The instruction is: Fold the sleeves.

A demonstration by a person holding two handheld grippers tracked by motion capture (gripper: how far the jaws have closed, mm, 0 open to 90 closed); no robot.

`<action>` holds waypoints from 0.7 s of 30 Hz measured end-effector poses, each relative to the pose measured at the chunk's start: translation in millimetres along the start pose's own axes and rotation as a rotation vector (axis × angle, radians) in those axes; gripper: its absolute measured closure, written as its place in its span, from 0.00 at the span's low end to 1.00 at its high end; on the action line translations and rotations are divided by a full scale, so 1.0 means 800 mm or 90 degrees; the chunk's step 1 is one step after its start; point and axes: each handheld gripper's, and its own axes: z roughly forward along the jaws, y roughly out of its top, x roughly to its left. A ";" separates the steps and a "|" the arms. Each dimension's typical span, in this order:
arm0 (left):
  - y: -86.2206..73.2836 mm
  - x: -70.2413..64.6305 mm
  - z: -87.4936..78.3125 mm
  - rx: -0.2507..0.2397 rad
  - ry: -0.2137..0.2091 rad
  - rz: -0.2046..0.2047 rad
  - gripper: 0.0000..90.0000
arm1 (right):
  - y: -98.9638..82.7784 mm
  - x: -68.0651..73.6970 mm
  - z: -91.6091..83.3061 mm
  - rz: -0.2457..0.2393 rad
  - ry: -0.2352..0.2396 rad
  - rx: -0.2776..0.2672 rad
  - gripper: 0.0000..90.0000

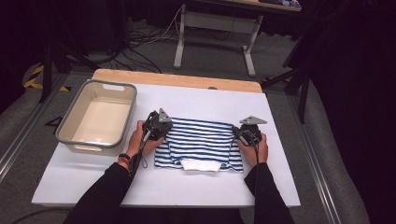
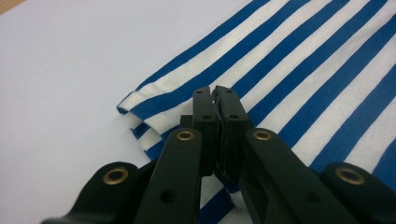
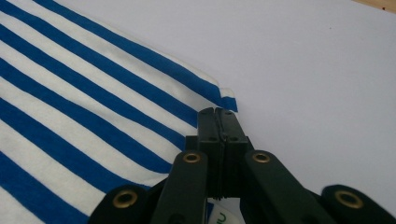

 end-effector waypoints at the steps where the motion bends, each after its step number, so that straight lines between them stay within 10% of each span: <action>1: 0.000 0.000 -0.001 0.002 0.003 -0.002 0.98 | 0.000 -0.001 -0.001 0.004 -0.002 0.000 1.00; 12: -0.005 0.002 -0.017 -0.035 0.001 -0.011 0.97 | -0.002 -0.008 -0.014 0.037 0.023 -0.066 0.94; 21: 0.003 -0.018 -0.045 -0.076 0.004 0.048 0.86 | 0.009 0.007 -0.049 0.019 0.054 -0.143 0.81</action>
